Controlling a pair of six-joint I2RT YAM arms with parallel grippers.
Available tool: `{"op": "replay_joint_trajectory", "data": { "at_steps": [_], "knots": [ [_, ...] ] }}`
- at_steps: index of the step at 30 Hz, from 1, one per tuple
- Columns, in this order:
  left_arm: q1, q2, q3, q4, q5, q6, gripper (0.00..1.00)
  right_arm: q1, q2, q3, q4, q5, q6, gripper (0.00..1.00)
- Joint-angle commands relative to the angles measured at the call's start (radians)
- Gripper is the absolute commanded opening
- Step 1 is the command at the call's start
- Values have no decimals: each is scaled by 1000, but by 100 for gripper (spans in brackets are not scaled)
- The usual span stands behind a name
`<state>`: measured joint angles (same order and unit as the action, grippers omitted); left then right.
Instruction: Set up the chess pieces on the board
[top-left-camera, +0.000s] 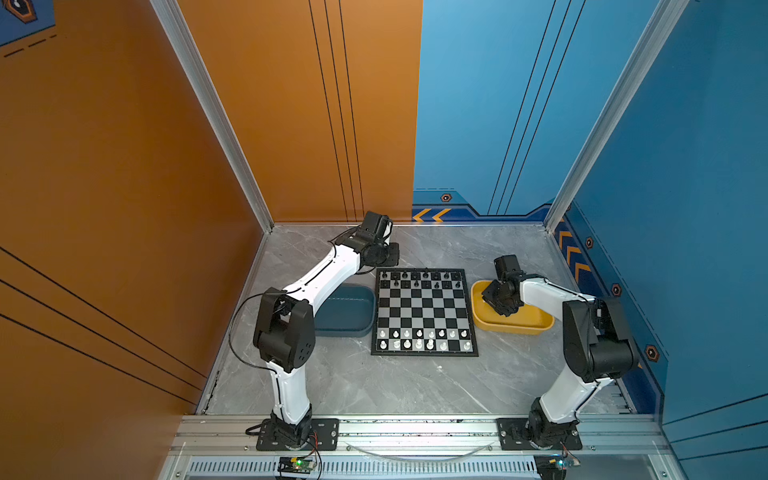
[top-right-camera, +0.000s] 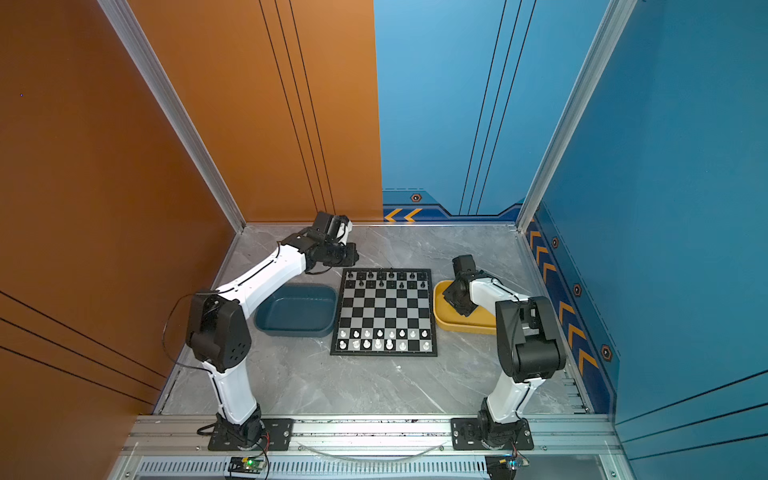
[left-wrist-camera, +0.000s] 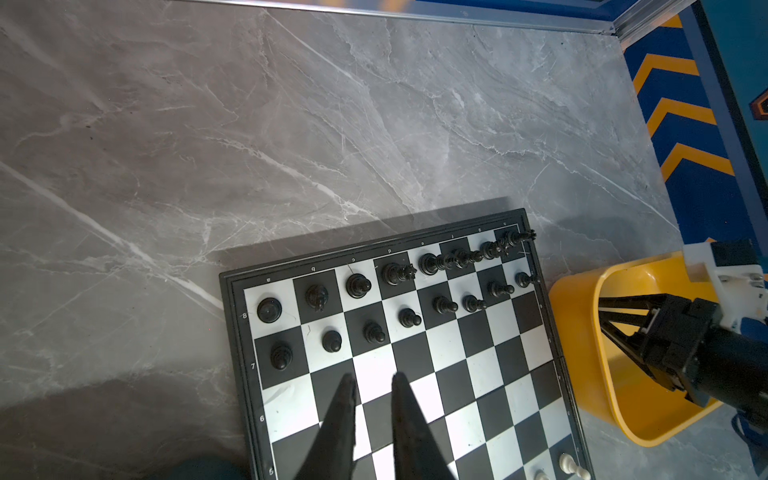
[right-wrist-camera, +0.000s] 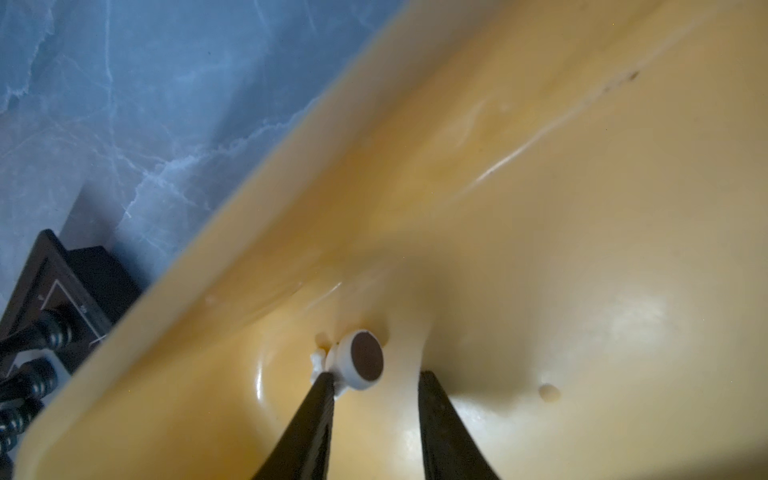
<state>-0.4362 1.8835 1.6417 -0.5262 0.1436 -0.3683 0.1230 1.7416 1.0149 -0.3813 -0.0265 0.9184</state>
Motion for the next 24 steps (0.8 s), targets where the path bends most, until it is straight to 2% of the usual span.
{"op": "replay_joint_trajectory", "data": {
  "at_steps": [1, 17, 24],
  "knots": [
    [13, -14, -11, 5, 23, -17, 19, -9, 31, 32, -15, -13, 14, 37],
    [25, -12, -20, 5, 25, -20, 19, -18, 101, 87, -49, -26, -9, 35],
    [25, -12, -31, 5, 22, -24, 19, -17, 126, 121, -113, -35, -66, 32]
  ]
}}
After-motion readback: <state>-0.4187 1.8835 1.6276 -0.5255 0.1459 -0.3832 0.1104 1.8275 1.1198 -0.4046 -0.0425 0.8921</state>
